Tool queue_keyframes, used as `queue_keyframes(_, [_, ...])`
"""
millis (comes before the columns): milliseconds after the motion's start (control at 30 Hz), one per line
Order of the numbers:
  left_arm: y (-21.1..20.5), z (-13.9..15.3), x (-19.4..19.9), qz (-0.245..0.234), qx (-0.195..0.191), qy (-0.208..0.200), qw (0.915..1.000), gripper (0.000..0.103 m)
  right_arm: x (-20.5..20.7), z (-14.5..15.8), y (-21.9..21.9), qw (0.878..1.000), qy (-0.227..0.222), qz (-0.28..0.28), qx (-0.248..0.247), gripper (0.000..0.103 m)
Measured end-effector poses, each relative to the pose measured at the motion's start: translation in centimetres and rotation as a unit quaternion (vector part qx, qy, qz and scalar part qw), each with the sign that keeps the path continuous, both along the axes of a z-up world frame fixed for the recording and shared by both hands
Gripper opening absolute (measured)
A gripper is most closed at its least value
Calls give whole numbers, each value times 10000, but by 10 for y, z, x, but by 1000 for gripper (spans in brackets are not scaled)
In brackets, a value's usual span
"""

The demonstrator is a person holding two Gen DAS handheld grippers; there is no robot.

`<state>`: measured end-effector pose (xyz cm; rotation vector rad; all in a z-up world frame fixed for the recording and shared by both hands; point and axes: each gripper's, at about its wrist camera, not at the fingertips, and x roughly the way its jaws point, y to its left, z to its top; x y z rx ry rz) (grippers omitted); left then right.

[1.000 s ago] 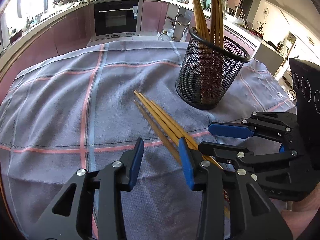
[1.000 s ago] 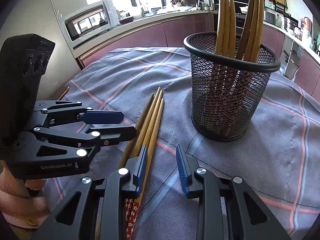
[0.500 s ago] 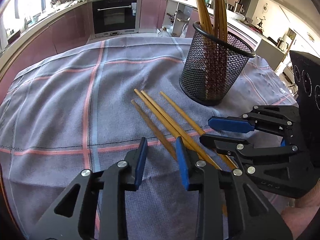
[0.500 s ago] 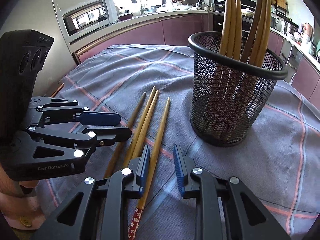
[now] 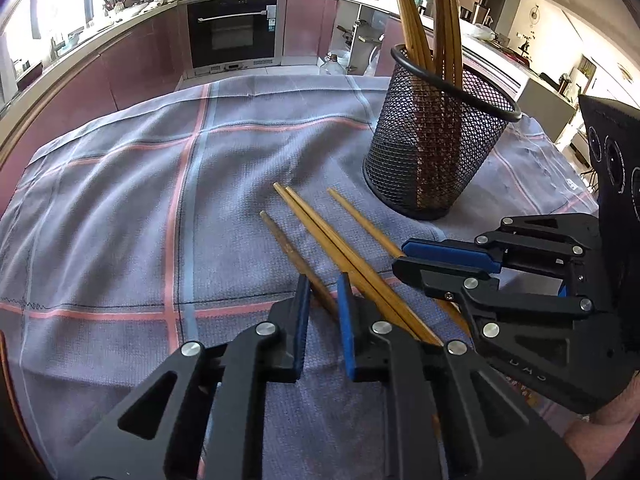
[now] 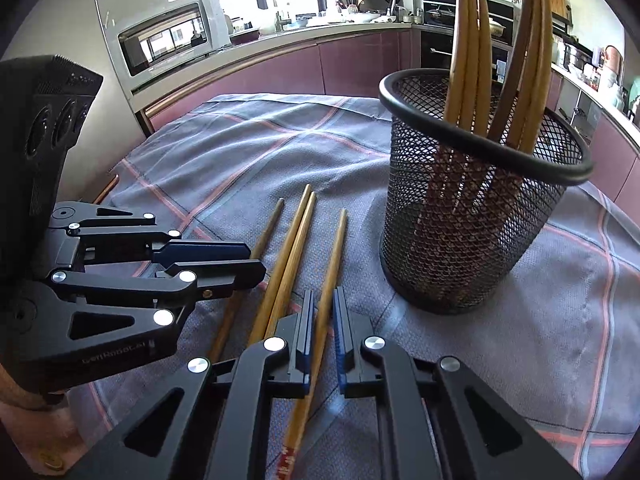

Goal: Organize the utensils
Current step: 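Close the right gripper on one chopstick and lift it, then raise the chopstick upright with the right gripper and insert it into the mesh cup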

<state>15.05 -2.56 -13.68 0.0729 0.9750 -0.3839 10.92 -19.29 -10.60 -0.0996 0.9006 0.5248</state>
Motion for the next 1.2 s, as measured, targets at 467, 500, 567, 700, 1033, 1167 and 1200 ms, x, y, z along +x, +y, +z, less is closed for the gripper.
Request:
queue_keyframes(467, [0,-2,1,60,272,-60,9996,25,0,0,2,9998,-94,-23,-163,11])
queue_keyframes(500, [-1,-2,2,81,287,-71,9995,22,0,0,2,9999,-87,-23,-139,9])
queue_keyframes(567, [-2,-2,2,129,252,-59,9996,16,0,0,1,9999,-74,-31,-106,5])
queue_keyframes(700, [-4,-2,-2,257,317,-171,9990,14,-4,2,-3,10000,-81,-26,-40,5])
queue_keyframes(1033, [10,16,-11,279,-158,-161,9994,8,-20,28,-26,9983,-266,89,520,5])
queue_keyframes(1167, [16,31,-19,177,-421,-242,9987,8,-28,42,-36,9964,-427,106,718,5])
queue_keyframes(1200, [17,36,-21,147,-469,-284,9984,8,-29,46,-38,9959,-476,101,763,5])
